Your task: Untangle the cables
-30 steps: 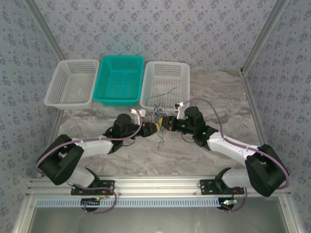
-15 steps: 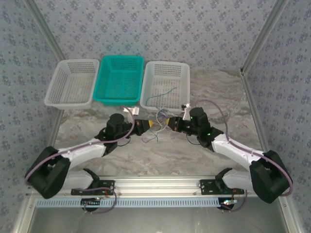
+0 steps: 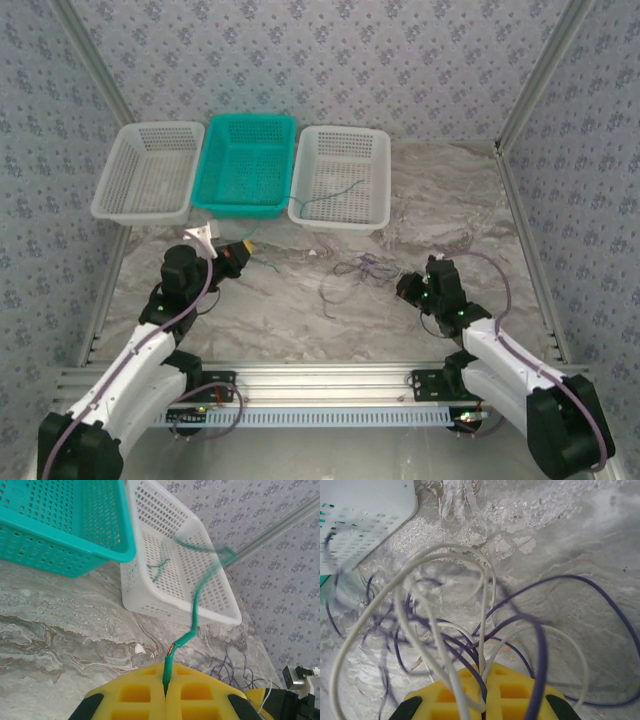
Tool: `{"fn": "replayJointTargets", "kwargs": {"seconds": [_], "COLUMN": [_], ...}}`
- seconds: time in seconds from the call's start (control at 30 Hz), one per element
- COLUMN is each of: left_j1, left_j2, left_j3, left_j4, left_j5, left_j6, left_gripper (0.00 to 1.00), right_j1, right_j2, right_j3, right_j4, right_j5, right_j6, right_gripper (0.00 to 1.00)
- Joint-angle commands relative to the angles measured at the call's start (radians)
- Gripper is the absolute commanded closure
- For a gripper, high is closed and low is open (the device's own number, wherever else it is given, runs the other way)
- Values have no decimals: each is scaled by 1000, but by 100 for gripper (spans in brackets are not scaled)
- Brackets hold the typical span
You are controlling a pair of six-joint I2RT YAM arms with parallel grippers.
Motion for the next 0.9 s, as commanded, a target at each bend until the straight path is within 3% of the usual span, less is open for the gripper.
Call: {"fn": "replayJointTargets", "kwargs": {"seconds": [0.0,0.07,0.17,0.33,0.47,0.63,0.87], "left_j1": [-2,-14,-37,-87,-150,-200,-228], "left_j2": [56,91,122,133,109,146,436], "left_j3": [0,14,43,99,210,375,638], "left_j4": [46,61,59,77,31,-5,-30], "left_j5": [107,124,136,223,233,120,-44], "left_j6": [21,31,58,125,223,315,426], "left_gripper": [100,100,100,100,100,100,100], "right_j1": [43,65,84,126,128,106,96], "right_j2": [-15,-21,-61,-122,-73,-15,-86], "right_j3": [43,91,170,231,223,237,245], "right_j4": [-81,-140,-230,-155,-69,-45,-104], "right_j5": [36,31,74,67,132,154,181], "right_j6": [-106,-172,-251,-328,-301,-247,-243], "right_gripper": [82,46,33,28,24,24,24]}}
